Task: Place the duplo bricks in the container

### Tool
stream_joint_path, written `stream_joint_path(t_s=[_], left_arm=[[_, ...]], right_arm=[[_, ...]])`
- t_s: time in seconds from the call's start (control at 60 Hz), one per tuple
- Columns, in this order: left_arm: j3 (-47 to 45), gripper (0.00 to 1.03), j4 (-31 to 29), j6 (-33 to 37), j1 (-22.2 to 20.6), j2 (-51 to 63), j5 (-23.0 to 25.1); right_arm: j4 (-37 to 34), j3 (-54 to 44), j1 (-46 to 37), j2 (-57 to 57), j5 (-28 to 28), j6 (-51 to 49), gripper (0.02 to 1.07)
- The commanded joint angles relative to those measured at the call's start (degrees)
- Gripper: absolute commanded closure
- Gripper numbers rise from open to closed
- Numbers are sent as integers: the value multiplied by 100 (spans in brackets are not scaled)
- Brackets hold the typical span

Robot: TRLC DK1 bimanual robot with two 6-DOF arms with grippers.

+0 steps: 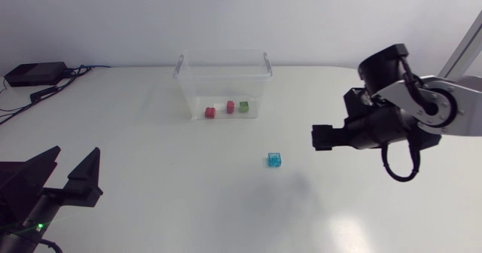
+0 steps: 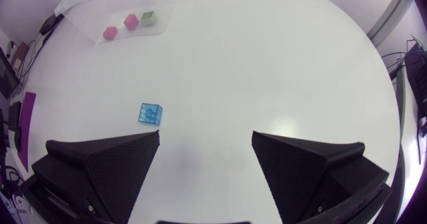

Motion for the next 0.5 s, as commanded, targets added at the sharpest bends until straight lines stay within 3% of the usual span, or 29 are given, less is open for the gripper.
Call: stream_joint_path(t_s=[0.0,0.483], left_arm=[[-102,4,47,-148,38,-58,17],[-102,4,47,-148,38,-58,17]], right_arm=[[-239,289,318,402,118,276,7],[-1012,1546,1038,2230,127,1075,7]])
